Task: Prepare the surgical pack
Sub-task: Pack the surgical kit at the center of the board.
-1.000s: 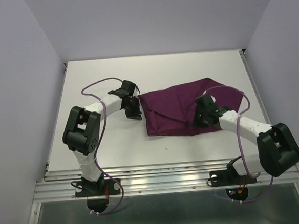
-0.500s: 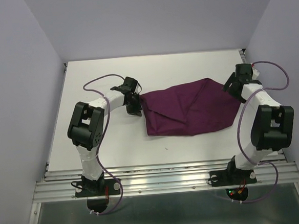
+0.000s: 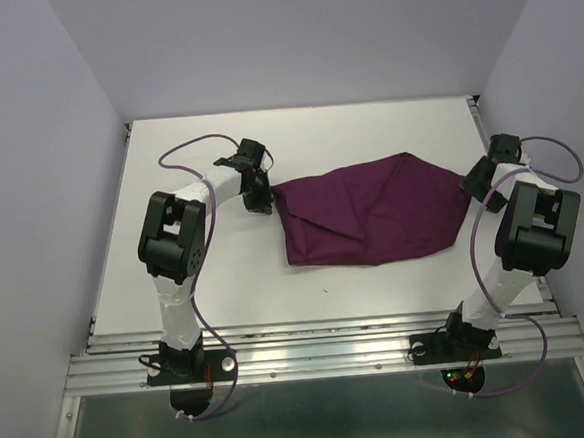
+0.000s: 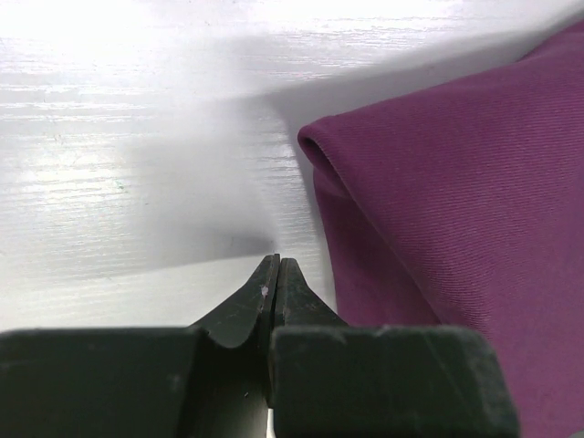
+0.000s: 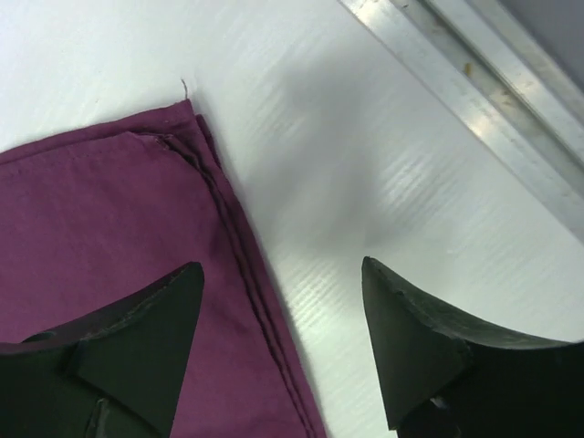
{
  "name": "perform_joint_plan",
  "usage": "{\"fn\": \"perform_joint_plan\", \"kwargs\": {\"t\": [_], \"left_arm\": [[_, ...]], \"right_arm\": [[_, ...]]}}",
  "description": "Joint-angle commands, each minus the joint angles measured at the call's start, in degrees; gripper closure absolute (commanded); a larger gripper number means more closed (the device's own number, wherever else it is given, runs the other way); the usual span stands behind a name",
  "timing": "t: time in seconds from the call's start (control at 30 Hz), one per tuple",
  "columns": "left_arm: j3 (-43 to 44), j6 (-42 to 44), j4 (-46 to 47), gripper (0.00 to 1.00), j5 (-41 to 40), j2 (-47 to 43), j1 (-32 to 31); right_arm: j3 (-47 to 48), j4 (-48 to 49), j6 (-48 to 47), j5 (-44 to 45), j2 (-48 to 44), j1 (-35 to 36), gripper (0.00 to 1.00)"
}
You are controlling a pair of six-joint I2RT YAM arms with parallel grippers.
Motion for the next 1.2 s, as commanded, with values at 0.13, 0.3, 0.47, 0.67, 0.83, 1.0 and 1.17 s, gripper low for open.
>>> {"fn": "perform_joint_plan", "kwargs": {"t": [0.13, 0.3, 0.47, 0.67, 0.83, 1.0, 1.17], "left_arm": [[1.92, 0.41, -1.15, 1.0, -0.41, 0.0, 0.3], [2.18, 0.58, -0.63, 1.0, 1.17, 0.79, 0.57], [2.36, 0.41, 0.08, 1.0, 2.84, 2.11, 0.57], [3.15, -0.03, 0.87, 1.0, 0.65, 3.34, 0.13], [4.38, -0.38, 1.4, 1.0, 2.31, 5.1, -0.4], [6.57, -0.3, 1.49, 1.0, 3.28, 5.89, -2.06], [8.33, -0.73, 1.66, 1.0, 4.86, 7.12, -4.17]], "right_arm": [[-1.24, 8.0, -1.11, -11.09, 2.72, -0.84, 0.34], [-2.82, 9.67, -1.02, -16.72, 5.27, -0.84, 0.44], [-1.6, 9.41, -1.2, -20.93, 6.77, -0.84, 0.72], [-2.56, 10.29, -0.49, -22.7, 1.86, -0.32, 0.99], [-3.18, 9.42, 0.3, -23.84, -7.1, 3.97, 0.99], [0.07, 7.13, 1.61, -23.31, -13.88, 12.5, 0.99], [5.94, 7.65, 5.39, -23.84, -18.27, 22.69, 0.99]]}}
